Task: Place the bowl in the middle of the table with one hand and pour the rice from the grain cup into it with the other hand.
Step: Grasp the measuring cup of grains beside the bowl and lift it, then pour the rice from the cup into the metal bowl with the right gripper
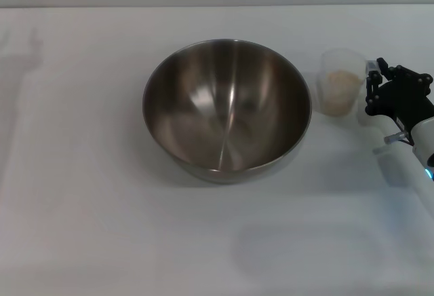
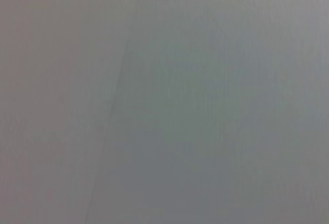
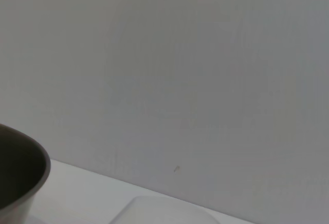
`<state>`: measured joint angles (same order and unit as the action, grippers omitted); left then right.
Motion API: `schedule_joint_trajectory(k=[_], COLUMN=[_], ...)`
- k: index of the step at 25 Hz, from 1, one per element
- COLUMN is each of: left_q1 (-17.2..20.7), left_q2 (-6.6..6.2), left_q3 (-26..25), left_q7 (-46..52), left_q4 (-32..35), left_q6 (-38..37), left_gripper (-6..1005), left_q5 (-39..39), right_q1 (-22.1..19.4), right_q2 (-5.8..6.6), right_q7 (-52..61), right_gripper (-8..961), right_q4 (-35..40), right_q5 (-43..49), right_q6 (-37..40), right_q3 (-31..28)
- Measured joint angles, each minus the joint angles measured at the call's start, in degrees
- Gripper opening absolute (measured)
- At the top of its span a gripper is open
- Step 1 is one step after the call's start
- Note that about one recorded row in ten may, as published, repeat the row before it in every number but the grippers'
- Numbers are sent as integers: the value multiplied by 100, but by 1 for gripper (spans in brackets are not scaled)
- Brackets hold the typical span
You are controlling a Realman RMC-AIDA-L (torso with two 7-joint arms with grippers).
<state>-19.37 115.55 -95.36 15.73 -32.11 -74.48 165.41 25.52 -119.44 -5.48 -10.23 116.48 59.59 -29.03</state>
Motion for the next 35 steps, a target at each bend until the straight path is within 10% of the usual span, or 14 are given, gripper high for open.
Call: schedule_joint_trajectory(k=[8, 20, 35], left_q1=[42, 73, 77], left_q2=[34, 80, 89], left_q3=[1, 44, -9], left_q7=[6, 0, -70], left_q4=[4, 12, -4], left_q6=[-85, -89, -48], left_gripper=[483, 483, 483], left_q5=[0, 1, 0], right_q1=[-3, 508, 1072], right_q2=[-16, 22, -26], right_q7=[-45, -741, -5180], right_gripper=[43, 20, 18], right_q4=[18, 61, -313], right_q5=[-27, 9, 1928], right_q6=[197, 1846, 1482], right_q3=[-77, -505, -396])
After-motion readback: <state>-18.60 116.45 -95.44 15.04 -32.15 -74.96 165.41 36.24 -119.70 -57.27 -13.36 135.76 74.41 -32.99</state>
